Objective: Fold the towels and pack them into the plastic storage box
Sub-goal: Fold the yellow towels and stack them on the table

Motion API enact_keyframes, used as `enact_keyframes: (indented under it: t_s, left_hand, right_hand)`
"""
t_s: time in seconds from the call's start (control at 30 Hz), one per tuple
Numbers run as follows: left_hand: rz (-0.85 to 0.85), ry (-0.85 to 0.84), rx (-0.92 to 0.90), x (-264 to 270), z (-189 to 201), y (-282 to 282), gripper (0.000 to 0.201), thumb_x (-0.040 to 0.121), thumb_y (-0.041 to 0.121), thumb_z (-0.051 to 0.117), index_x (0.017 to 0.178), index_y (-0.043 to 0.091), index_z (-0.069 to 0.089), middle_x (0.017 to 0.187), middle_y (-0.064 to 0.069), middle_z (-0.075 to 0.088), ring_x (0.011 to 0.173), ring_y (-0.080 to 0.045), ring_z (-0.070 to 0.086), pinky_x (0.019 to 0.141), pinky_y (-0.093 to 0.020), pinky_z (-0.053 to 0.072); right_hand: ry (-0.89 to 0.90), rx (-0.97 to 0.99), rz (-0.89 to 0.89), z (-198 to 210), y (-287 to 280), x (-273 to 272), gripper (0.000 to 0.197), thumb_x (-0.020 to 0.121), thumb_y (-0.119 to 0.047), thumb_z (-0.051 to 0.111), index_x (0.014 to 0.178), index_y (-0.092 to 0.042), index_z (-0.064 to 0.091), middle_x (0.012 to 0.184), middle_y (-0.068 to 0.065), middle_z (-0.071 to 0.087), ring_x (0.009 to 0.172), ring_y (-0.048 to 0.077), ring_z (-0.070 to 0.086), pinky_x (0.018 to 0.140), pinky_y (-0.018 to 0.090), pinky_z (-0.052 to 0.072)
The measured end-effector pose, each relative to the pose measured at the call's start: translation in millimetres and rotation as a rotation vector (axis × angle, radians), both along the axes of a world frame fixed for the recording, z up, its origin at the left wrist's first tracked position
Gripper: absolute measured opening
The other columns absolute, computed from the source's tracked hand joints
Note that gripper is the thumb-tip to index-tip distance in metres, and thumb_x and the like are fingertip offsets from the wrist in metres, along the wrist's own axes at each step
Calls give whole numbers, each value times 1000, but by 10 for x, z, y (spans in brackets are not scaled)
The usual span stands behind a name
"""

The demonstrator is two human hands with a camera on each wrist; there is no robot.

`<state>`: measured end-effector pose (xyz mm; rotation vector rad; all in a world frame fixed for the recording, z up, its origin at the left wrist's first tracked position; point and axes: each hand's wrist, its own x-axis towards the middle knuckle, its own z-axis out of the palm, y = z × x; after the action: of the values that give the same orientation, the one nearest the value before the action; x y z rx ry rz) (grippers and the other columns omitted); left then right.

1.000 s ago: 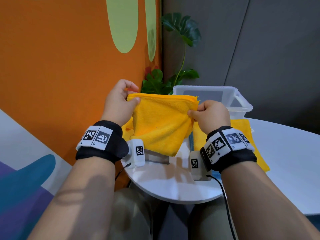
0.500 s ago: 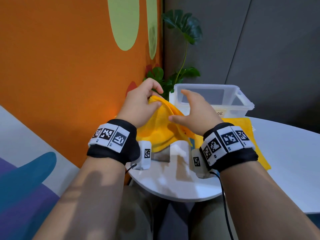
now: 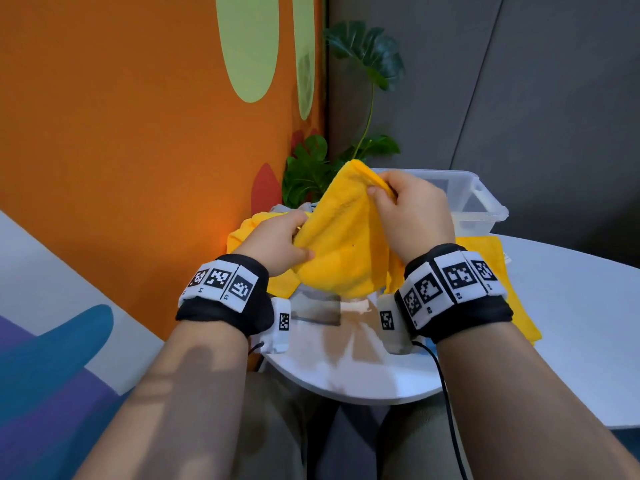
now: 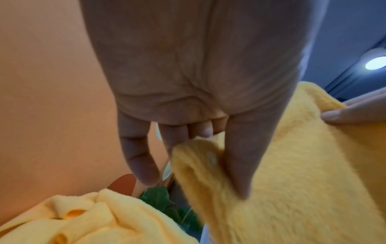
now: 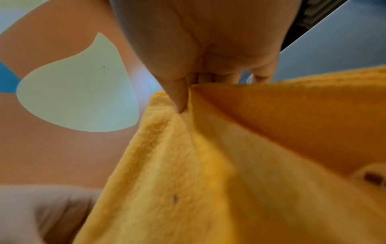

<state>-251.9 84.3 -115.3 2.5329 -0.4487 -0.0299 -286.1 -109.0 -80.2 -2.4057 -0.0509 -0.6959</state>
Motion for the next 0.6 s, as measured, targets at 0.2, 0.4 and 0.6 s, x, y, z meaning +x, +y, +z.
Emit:
enact_keyframes:
  t_s: [0.2, 0.4, 0.6]
  left_hand:
    - [158, 61, -33, 102, -162, 199, 27, 88, -3, 49, 84, 23, 56, 82, 1, 69, 89, -19, 68, 65, -27, 47]
    - [172, -78, -368, 42, 78, 104, 27, 97, 14, 42, 114, 25, 60, 116, 4, 64, 103, -15, 60, 84, -30, 48]
    - [-52, -107, -386, -55, 282, -137, 30, 87, 33, 68, 115, 25, 60, 110, 7, 67, 104, -9, 62, 91, -31, 50]
  right_hand:
    - [-63, 145, -127, 16, -118, 49, 24, 97, -37, 43, 101, -24, 63, 86, -1, 64, 87, 26, 59, 83, 47, 49]
    - [-20, 98, -30, -5, -60, 60, 22, 96, -37, 46, 105, -30, 64, 89, -6, 64, 93, 24, 59, 89, 50, 45]
    - [-9, 92, 95, 11, 6, 33, 19, 91, -39, 54, 98, -32, 70, 88, -10, 68, 90, 17, 60, 85, 44, 49]
